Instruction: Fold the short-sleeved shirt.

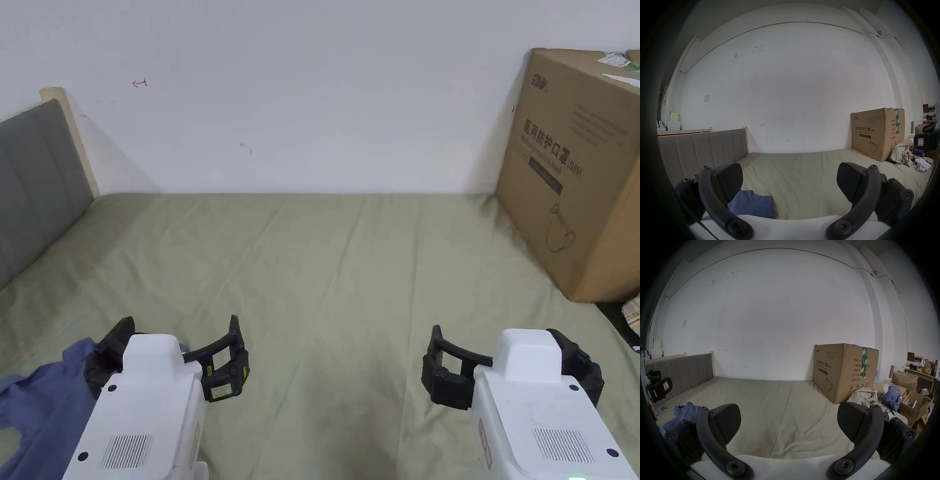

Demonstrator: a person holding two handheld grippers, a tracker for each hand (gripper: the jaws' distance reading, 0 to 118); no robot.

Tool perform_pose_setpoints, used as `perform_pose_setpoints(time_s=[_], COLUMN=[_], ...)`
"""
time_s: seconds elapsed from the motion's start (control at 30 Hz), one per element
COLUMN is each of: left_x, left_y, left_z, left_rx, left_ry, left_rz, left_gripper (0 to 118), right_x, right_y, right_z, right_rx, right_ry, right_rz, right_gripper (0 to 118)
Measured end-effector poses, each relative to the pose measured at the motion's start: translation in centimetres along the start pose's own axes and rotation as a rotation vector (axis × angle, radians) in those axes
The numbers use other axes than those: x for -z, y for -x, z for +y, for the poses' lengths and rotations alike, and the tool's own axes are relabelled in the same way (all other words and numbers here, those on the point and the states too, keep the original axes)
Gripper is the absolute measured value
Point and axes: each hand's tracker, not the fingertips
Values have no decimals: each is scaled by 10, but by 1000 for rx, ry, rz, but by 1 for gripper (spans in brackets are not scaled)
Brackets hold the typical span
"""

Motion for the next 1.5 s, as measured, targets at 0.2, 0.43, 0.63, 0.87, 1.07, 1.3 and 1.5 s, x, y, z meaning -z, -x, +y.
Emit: perform_pose_setpoints(time_s=[0.2, 0.43, 0.63, 0.87, 1.07, 1.3, 1.5], left_x=[1, 4, 7, 7, -10, -47, -89], left_y=[1, 2, 0, 16, 62, 133, 186], left_z=[3, 8, 12, 12, 13, 14, 7], left_rx=[-7, -30, -67, -82, -81, -62, -41], left_ry=[2, 32, 69, 77, 76, 89, 118], left_rz=[3, -22, -27, 4, 133, 337, 478], left_gripper=[116, 8, 0, 0, 0, 0, 0], right_x=[0, 0, 2, 9, 22, 31, 26], right_y=[0, 0, -2, 4, 46, 122, 184], right_z=[2, 5, 7, 13, 19, 23, 22], right_rx=[-2, 18, 10, 2, -13, -20, -37], right_ry=[-1, 7, 3, -4, -19, -29, -27], right_rz=[1, 10, 9, 51, 186, 388, 528], right_gripper=[116, 37, 0, 0, 0, 0, 0])
